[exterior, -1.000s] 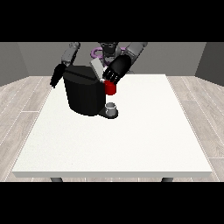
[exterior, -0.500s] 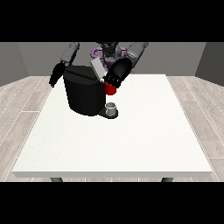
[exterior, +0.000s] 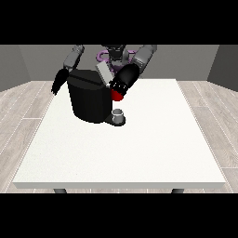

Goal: Insert the coffee pod into the coffee machine and close the lid

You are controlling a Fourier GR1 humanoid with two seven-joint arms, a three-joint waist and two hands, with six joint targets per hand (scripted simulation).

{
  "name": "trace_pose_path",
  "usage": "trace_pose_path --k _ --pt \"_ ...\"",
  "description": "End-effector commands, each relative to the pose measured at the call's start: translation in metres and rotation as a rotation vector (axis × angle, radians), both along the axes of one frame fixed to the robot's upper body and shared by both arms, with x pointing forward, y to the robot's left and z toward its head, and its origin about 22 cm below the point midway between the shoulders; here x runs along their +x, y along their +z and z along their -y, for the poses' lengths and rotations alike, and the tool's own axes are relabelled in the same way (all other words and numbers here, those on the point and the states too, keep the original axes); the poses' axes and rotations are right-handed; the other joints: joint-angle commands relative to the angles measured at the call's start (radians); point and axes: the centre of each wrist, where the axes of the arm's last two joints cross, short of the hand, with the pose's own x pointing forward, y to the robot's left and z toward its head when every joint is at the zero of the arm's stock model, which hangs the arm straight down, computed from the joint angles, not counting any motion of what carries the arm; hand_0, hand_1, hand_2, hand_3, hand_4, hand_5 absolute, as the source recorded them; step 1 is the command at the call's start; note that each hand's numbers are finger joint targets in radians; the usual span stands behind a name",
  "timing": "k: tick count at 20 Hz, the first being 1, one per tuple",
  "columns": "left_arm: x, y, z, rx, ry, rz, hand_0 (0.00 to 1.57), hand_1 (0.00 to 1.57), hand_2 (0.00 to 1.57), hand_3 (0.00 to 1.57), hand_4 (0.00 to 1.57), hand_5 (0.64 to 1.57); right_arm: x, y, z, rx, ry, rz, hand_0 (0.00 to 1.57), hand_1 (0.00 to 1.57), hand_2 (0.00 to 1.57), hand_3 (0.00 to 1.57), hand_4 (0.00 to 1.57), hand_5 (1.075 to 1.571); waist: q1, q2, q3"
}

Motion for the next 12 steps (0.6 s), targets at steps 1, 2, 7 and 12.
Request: trace_pose_path --k 1,2,7,12 --pt "-0.001 0.014 0.002 -0.031 -0.014 0.095 1.25 1.25 1.21 0.96 0.00 1.571 0.004 0.014 -0.008 -0.016 0.018 0.062 0.00 0.00 0.00 0.00 0.10 1.571 -0.020 0.053 -0.0007" --pt "0.002 -0.017 0.019 -0.037 -0.018 0.060 1.23 1.23 1.20 0.95 0.00 1.571 0.000 0.001 -0.003 -0.023 -0.003 0.014 0.00 0.00 0.00 0.00 0.11 1.571 -0.005 0.009 -0.0006" --pt "-0.003 0.014 -0.015 -0.008 -0.006 0.129 1.23 1.23 1.21 0.97 0.00 1.571 0.001 0.007 -0.001 -0.044 0.014 0.065 0.00 0.00 0.00 0.00 0.15 1.571 -0.025 0.063 -0.0006" --pt "-0.004 0.015 -0.014 0.055 -0.008 0.147 1.09 1.09 1.07 0.80 0.00 1.571 0.002 0.011 -0.011 -0.022 0.019 0.041 0.00 0.00 0.00 0.00 0.16 1.571 -0.029 0.057 -0.0005"
